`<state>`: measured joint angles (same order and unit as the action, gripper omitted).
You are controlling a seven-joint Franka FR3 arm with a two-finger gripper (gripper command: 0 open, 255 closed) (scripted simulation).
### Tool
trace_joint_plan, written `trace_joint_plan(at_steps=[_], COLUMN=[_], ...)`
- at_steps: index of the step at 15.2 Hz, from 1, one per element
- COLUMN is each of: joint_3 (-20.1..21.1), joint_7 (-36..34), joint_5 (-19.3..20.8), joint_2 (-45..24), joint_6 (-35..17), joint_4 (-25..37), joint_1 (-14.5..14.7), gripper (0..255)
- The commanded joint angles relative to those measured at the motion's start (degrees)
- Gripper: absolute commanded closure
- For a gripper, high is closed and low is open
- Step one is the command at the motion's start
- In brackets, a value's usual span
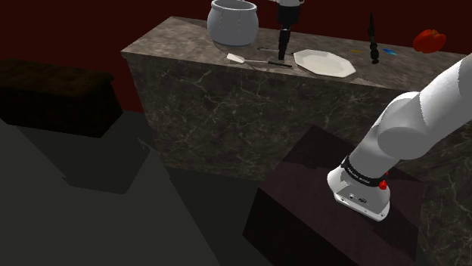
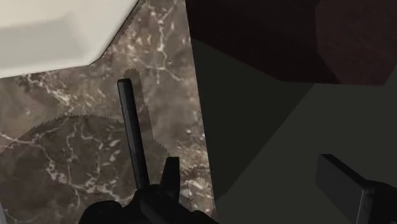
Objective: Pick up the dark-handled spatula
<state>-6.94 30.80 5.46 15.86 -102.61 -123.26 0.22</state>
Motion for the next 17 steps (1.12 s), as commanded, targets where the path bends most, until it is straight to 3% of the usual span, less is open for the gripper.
trace_joint_plan(at_steps=[1,8,17], joint_3=[-0.9,-2.8,-2.8], joint_7=[2.7,11.7,11.7], joint_5=[-0.4,-3.4,-3.6], joint_2=[-4.4,-19.5,-21.0], joint_6=[-1.4,-4.2,-9.7], joint_4=[3.5,17.3,13.2], joint_1=[0.0,-0.8,-0.9], gripper=[0,0,0])
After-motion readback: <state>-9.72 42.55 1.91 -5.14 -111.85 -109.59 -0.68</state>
